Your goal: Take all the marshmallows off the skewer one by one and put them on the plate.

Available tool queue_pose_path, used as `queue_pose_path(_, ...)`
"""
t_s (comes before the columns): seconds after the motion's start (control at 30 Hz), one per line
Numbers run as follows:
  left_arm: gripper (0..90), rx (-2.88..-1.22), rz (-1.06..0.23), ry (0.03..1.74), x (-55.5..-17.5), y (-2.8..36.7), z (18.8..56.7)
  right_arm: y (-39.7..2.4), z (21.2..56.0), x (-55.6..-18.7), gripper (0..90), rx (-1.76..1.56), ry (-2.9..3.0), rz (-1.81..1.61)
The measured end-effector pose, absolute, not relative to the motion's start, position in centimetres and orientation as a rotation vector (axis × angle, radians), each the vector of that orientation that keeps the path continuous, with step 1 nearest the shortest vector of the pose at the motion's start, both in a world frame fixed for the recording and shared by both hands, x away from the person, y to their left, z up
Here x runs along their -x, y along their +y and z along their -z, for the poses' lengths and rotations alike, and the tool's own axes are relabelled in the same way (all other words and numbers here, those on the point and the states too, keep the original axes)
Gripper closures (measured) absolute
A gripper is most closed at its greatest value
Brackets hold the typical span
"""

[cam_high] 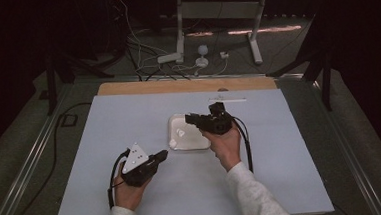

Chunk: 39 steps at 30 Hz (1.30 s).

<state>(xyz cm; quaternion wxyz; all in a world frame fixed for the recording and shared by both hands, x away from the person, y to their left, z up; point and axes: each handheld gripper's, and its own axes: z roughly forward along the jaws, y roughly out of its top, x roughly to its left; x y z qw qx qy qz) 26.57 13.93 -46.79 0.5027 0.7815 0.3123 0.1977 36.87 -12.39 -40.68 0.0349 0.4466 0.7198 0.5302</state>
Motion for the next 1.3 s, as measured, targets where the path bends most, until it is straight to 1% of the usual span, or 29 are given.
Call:
queue_pose_path(0.07,90.0,-1.919,-0.498,0.76,-26.5,14.1,47.0,-13.4,40.2,-37.1,81.7,-1.41,2.092,-1.607)
queue_pose_path(0.1,90.0,-1.889,-0.471,0.797,-26.6,15.0,47.3,-14.6,39.9,-37.5,81.5,-1.455,2.043,-1.667)
queue_pose_path(0.13,90.0,-1.889,-0.471,0.797,-26.6,15.0,47.3,-15.5,39.5,-37.8,81.2,-1.466,2.027,-1.694)
queue_pose_path(0.17,90.0,-1.849,-0.467,0.822,-26.9,15.5,47.2,-16.0,39.2,-38.0,80.8,-1.451,2.05,-1.697)
queue_pose_path(0.2,90.0,-1.849,-0.467,0.822,-26.9,15.5,47.2,-16.3,38.9,-38.0,80.4,-1.428,2.069,-1.686)
queue_pose_path(0.33,90.0,-1.825,-0.487,0.831,-26.9,15.6,46.7,-15.8,39.2,-38.1,78.6,-1.365,2.144,-1.609)
queue_pose_path(0.5,89.9,-1.808,-0.487,0.849,-26.9,16.1,46.8,-14.8,40.8,-38.7,77.4,-1.367,2.204,-1.538)
queue_pose_path(0.6,89.9,-1.806,-0.486,0.859,-27.0,16.2,46.9,-14.2,42.4,-39.6,76.6,-1.4,2.243,-1.472)
queue_pose_path(0.73,89.9,-1.818,-0.485,0.857,-27.1,16.0,47.0,-13.9,43.2,-40.2,75.0,-1.418,2.254,-1.439)
queue_pose_path(0.83,89.9,-1.826,-0.487,0.86,-27.2,15.8,47.1,-13.6,44.3,-40.9,65.8,-1.448,2.263,-1.39)
queue_pose_path(0.87,89.9,-1.829,-0.488,0.861,-27.2,15.8,47.1,-13.6,44.3,-40.9,65.8,-1.448,2.263,-1.39)
queue_pose_path(0.9,89.9,-1.831,-0.488,0.862,-27.2,15.8,47.2,-13.5,44.5,-41.0,62.5,-1.457,2.258,-1.378)
queue_pose_path(0.93,89.9,-1.831,-0.487,0.864,-27.3,15.8,47.2,-13.5,44.8,-41.2,53.6,-1.48,2.245,-1.372)
queue_pose_path(0.97,89.9,-1.833,-0.486,0.866,-27.3,15.7,47.2,-13.5,44.8,-41.2,53.6,-1.48,2.245,-1.372)
queue_pose_path(1.0,89.9,-1.834,-0.487,0.867,-27.3,15.8,47.3,-13.5,44.9,-41.3,45.6,-1.478,2.253,-1.361)
queue_pose_path(1.03,89.9,-1.833,-0.488,0.869,-27.3,15.8,47.3,-13.5,44.9,-41.3,44.0,-1.474,2.262,-1.37)
queue_pose_path(1.13,89.9,-1.831,-0.49,0.872,-27.3,15.8,47.3,-13.5,44.8,-41.1,35.3,-1.455,2.281,-1.417)
queue_pose_path(1.17,89.9,-1.831,-0.491,0.873,-27.4,15.8,47.3,-13.5,44.8,-41.1,35.3,-1.455,2.281,-1.417)
queue_pose_path(1.2,89.9,-1.83,-0.492,0.875,-27.4,15.8,47.3,-13.5,44.7,-40.9,32.5,-1.446,2.286,-1.424)
queue_pose_path(1.23,89.9,-1.83,-0.495,0.876,-27.3,15.9,47.3,-13.5,44.4,-40.7,28.0,-1.431,2.294,-1.443)
queue_pose_path(1.3,89.9,-1.829,-0.496,0.877,-27.3,15.9,47.3,-13.4,44.3,-40.5,26.3,-1.423,2.299,-1.461)
